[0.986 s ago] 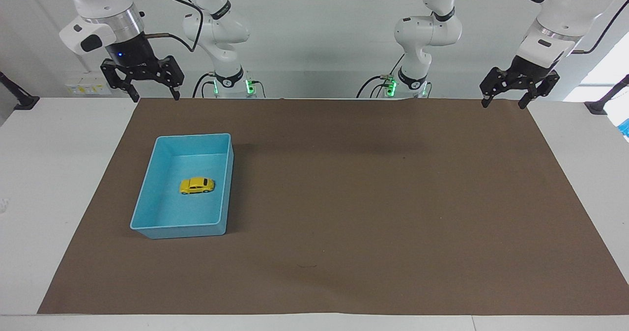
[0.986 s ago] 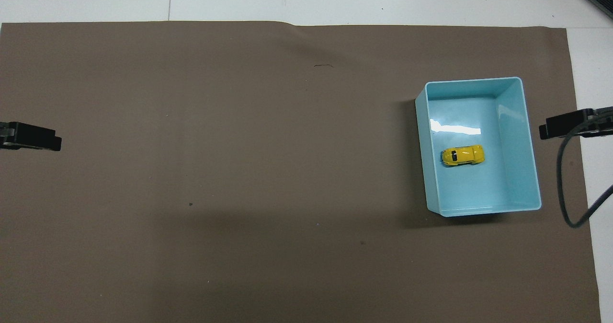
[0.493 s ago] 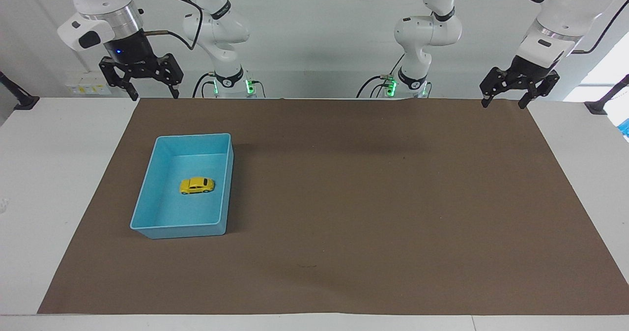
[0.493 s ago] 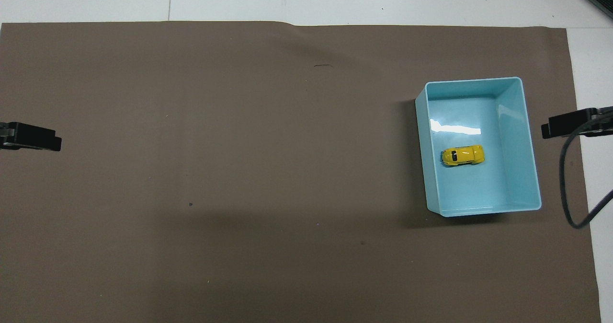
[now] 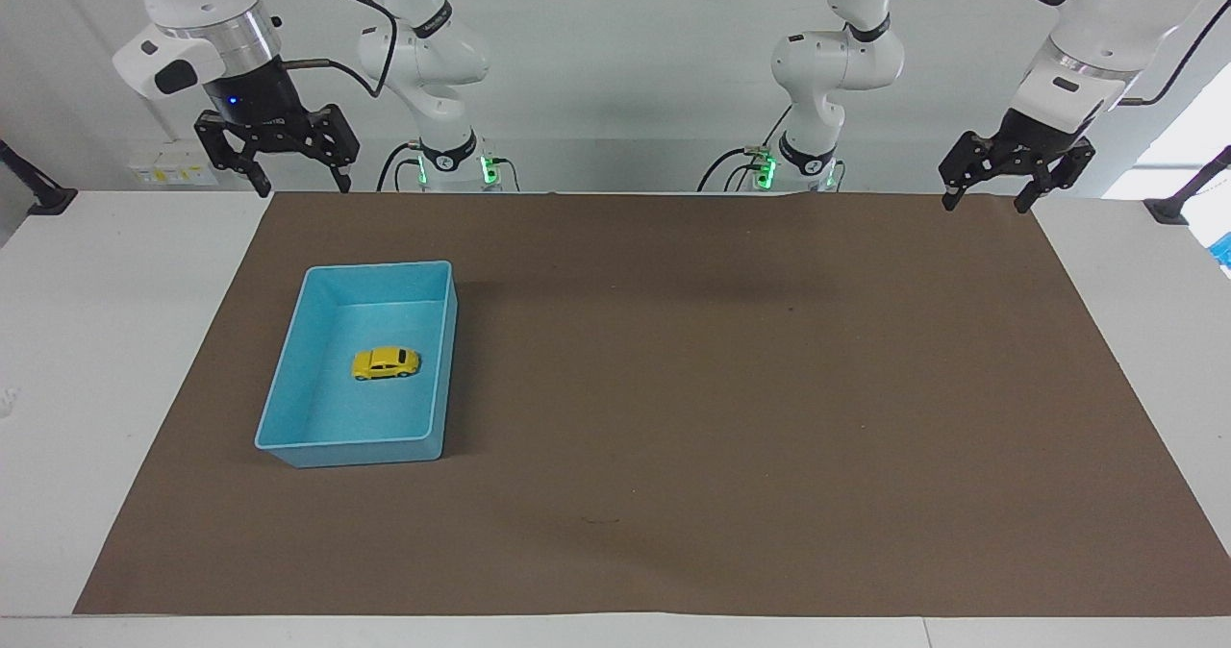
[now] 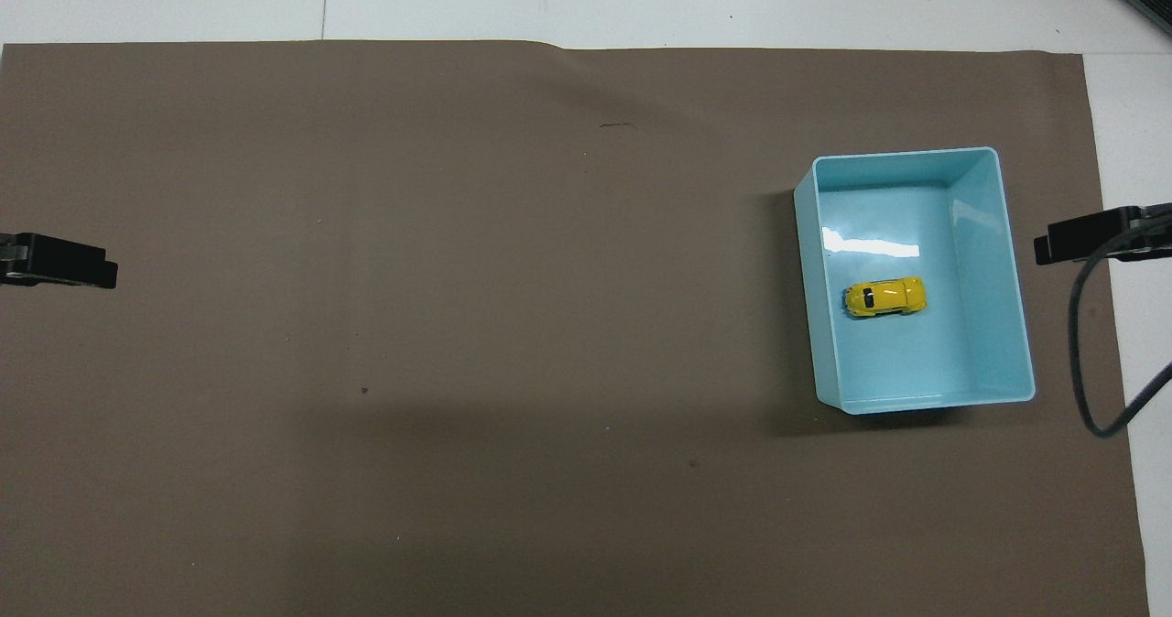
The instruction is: Wind up and store yellow beetle car
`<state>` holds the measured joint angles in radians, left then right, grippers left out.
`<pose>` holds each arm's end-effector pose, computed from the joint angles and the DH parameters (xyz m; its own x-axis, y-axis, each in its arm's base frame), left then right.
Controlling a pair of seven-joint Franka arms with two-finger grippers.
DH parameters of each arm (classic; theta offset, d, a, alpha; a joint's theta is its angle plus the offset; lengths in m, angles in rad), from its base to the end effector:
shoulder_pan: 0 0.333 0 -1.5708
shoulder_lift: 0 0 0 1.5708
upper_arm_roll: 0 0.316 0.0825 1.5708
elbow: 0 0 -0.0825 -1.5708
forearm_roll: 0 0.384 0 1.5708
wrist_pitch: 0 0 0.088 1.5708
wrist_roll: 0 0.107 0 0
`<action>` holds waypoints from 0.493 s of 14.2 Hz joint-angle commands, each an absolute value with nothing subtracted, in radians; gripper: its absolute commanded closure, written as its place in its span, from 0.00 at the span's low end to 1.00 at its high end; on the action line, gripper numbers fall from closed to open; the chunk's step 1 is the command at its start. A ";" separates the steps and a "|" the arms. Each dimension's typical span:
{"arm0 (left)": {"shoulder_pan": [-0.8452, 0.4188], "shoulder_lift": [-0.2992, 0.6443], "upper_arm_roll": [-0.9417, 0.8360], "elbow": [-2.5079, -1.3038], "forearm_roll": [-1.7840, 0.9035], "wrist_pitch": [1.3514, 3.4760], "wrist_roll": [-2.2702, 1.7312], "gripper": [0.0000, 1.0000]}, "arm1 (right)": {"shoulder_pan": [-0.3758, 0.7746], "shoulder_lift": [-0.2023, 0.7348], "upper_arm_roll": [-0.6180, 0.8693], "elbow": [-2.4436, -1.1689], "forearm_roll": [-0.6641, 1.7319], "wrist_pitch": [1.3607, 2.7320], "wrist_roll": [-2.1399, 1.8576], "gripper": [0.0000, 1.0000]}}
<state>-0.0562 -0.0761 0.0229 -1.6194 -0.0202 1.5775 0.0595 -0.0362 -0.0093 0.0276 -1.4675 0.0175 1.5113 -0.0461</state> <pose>0.5311 -0.0193 0.6435 0.9951 -0.0925 0.0354 -0.0932 -0.9954 0.0199 0.5454 -0.0026 0.6727 0.9978 0.0385 0.0538 0.0394 -0.9991 -0.0147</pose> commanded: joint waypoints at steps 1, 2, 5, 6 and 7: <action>-0.048 -0.090 0.018 -1.632 -0.014 1.575 0.052 0.00 | -0.037 -0.018 0.029 -1.468 0.026 1.506 -0.031 0.00; -0.048 -0.089 0.018 -1.631 -0.014 1.577 0.052 0.00 | -0.037 -0.018 0.029 -1.470 0.026 1.506 -0.031 0.00; -0.048 -0.091 0.018 -1.631 -0.014 1.577 0.052 0.00 | -0.037 -0.018 0.031 -1.470 0.023 1.506 -0.032 0.00; -0.048 -0.091 0.018 -1.631 -0.014 1.577 0.052 0.00 | -0.037 -0.018 0.029 -1.470 0.025 1.506 -0.032 0.00; -0.048 -0.089 0.018 -1.631 -0.014 1.577 0.052 0.00 | -0.037 -0.018 0.028 -1.471 0.025 1.506 -0.032 0.00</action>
<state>-0.0562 -0.0761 0.0229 -1.6194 -0.0202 1.5775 0.0595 -0.0344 -0.0093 0.0279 -1.4675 0.0175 1.5113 -0.0461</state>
